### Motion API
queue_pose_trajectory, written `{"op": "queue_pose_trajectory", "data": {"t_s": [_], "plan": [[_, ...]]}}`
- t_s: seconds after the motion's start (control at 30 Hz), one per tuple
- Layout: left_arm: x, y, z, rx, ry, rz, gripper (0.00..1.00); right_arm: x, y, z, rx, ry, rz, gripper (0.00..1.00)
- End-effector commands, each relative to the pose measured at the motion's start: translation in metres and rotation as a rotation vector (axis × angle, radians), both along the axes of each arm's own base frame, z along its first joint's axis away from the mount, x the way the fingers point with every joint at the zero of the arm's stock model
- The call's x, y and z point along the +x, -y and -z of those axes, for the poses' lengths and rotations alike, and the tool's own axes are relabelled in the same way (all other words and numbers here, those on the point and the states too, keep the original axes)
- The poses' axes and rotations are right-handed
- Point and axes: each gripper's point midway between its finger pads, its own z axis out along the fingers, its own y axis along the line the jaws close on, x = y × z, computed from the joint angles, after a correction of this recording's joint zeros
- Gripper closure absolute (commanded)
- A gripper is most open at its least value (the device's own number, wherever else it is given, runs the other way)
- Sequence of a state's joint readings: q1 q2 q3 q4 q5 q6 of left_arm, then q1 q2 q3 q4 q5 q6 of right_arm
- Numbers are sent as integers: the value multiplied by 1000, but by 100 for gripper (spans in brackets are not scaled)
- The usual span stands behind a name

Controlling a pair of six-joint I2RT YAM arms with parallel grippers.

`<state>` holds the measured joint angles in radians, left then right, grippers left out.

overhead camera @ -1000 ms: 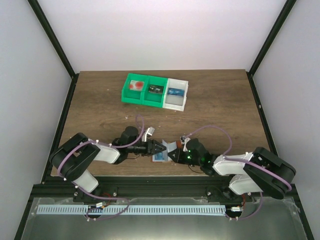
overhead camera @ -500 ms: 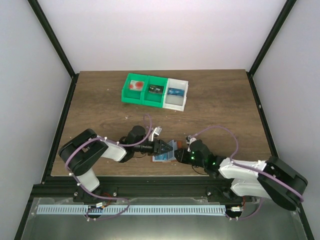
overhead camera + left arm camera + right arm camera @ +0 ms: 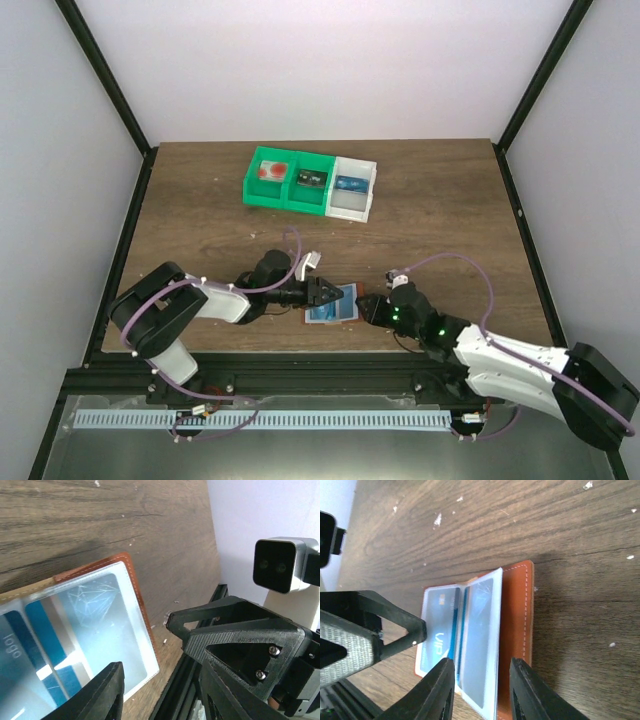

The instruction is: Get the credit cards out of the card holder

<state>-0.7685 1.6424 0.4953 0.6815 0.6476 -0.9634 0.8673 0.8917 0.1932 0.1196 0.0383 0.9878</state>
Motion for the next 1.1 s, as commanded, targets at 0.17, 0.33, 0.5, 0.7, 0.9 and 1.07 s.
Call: {"op": "queue_pose_trajectory", "data": {"t_s": [0.17, 0.33, 0.5, 0.7, 0.9, 1.07], "plan": [[-2, -14, 20, 24, -14, -33, 54, 5, -24, 8, -120, -15, -126, 73], [1, -23, 28, 35, -25, -54, 54, 5, -31, 26, -166, -73, -152, 79], [5, -34, 34, 65, -10, -74, 54, -5, -28, 47, -174, -142, -159, 86], [12, -42, 35, 143, 28, -89, 54, -19, -30, 56, -104, -196, -175, 87], [9, -39, 19, 103, 31, -84, 54, -8, -24, 33, -138, -144, -137, 76], [3, -29, 2, 28, 38, -56, 54, -3, -28, 1, -91, -95, -128, 76]]}}
